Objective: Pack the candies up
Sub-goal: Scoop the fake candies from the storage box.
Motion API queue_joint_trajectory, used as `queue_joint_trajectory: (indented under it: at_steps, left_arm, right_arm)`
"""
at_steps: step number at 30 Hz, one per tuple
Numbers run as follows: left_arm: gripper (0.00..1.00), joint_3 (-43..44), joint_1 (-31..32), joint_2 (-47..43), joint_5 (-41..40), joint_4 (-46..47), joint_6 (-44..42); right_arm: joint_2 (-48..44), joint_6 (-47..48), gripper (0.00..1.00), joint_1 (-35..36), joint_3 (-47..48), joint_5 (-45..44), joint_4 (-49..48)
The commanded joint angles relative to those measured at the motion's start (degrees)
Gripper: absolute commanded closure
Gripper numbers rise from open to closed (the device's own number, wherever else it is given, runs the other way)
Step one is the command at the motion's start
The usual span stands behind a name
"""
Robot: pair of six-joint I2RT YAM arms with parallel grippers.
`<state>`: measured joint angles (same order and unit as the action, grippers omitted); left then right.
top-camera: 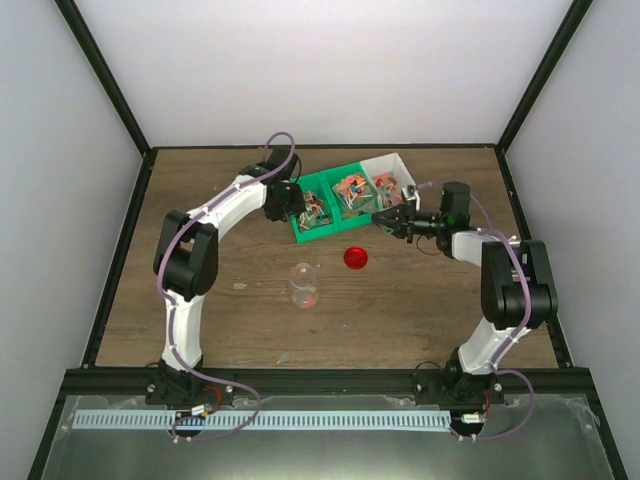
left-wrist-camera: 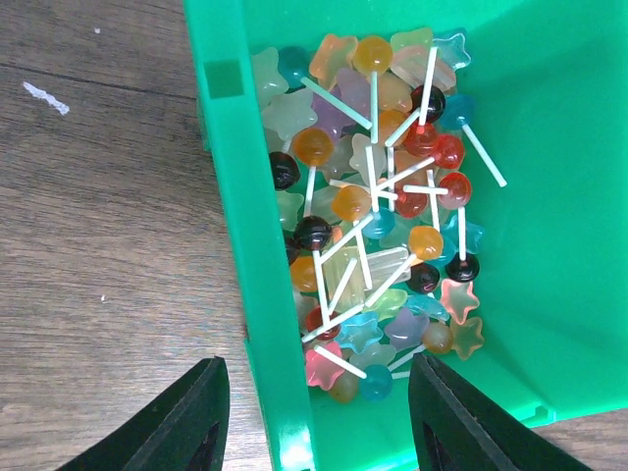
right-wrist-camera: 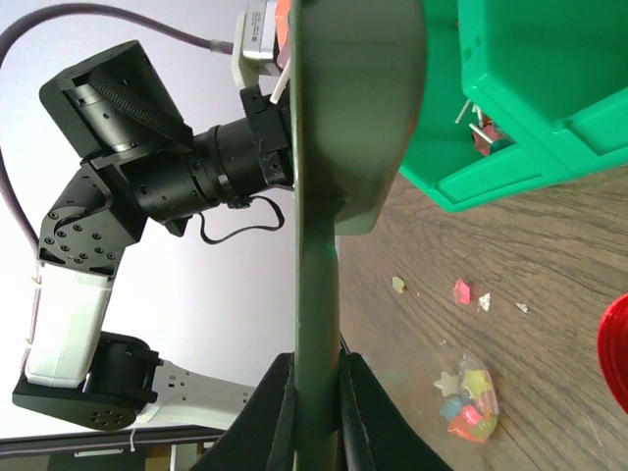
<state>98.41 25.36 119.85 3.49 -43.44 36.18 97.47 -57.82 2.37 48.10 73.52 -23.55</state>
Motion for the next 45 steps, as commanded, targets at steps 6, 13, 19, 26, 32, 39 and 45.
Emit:
queue_joint_trajectory:
  at_steps: [6,13,19,26,32,39,45]
  left_arm:
    - [0.48,0.3,-1.3,-4.5,-0.1,-1.1,-0.2]
    - [0.47,-0.9,-2.0,-5.6,0.0,-2.3,-0.4]
    - [0.47,-7.5,-2.1,-12.3,-1.8,0.6,-0.2]
    - [0.47,-13.1,-2.3,-17.8,-1.5,3.2,1.2]
    - [0.47,-12.8,-2.3,-17.5,-0.9,3.3,1.4]
    - [0.47,-12.1,-2.4,-16.6,-0.8,3.0,0.6]
    - [0.47,-11.9,-2.4,-15.7,-0.3,3.7,0.3]
  right_arm:
    - [-2.2,5.2,0.99,-2.1,2.1,0.0,4.5]
    - [-4.0,-1.9,0.99,1.0,-1.8,1.1,-2.9]
    - [-6.3,3.3,0.99,2.2,-1.6,0.5,5.3]
    - [-12.7,10.4,0.99,2.1,-2.4,-0.8,14.3]
    - [-15.0,0.2,0.99,-1.5,-7.7,2.5,2.1]
    - [-16.9,-8.2,0.99,-2.6,-12.2,4.2,-9.4]
    - [-22.0,1.6,0.99,-2.7,-12.2,6.1,8.2]
